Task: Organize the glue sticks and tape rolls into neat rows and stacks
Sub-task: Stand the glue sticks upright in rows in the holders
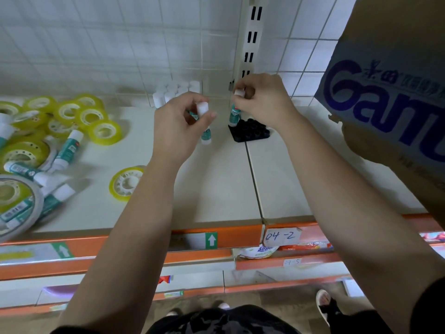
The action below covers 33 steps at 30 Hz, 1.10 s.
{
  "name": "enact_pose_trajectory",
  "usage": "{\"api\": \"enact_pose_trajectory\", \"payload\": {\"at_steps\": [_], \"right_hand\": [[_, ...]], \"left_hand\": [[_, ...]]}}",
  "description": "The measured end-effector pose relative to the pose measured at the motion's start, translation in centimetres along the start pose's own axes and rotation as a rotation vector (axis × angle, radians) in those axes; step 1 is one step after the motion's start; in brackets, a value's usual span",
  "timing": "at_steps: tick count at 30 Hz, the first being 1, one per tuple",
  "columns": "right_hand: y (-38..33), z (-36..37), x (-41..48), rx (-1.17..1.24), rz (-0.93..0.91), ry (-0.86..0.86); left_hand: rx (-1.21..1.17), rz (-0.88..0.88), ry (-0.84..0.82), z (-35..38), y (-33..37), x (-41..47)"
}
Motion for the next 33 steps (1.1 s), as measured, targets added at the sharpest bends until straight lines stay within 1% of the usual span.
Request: {"api": "enact_pose_trajectory", "payload": {"at_steps": [5, 8, 14, 18, 21, 26, 33], "right_hand": [[0.8, 0.8, -0.5, 0.221, 0.08, -0.032], [1.2, 1.2, -0.8, 0.305, 0.083, -0.034], [1.4, 1.4, -0.7, 0.265, 0.04, -0.032], [1.4, 1.9, -0.6, 0.257, 0.012, -0.031], [1.7, 2.4, -0.5, 0.275, 0.005, 0.005], [1.0, 2.9, -0.1, 0.237, -0.015, 0.065], [0.5, 3.6, 0.7, 0.24, 0.03, 0.05]], "left_hand": [[0.012, 0.002, -0.006, -0.1, 0.0, 0.0], [0.02, -0.003, -0.009, 0.0, -0.1, 0.1], [0.024, -0.015, -0.009, 0.1, 0.0, 0.1], [0.042, 0.009, -0.006, 0.1, 0.1, 0.2], [0.034, 0.017, -0.011, 0.1, 0.0, 0.2], [0.026, 0.008, -0.016, 0.1, 0.0, 0.4], [0.036, -0.006, -0.016, -0.1, 0.0, 0.4]]}}
Point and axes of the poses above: each hand's wrist, its own x-axis towards the middle knuckle, its own z-axis out of the palm, y = z × x, the point moved 2 cm from there along x, towards the middle knuckle, and after that the axes turned 5 degrees about -x, right-handed, at the moved point
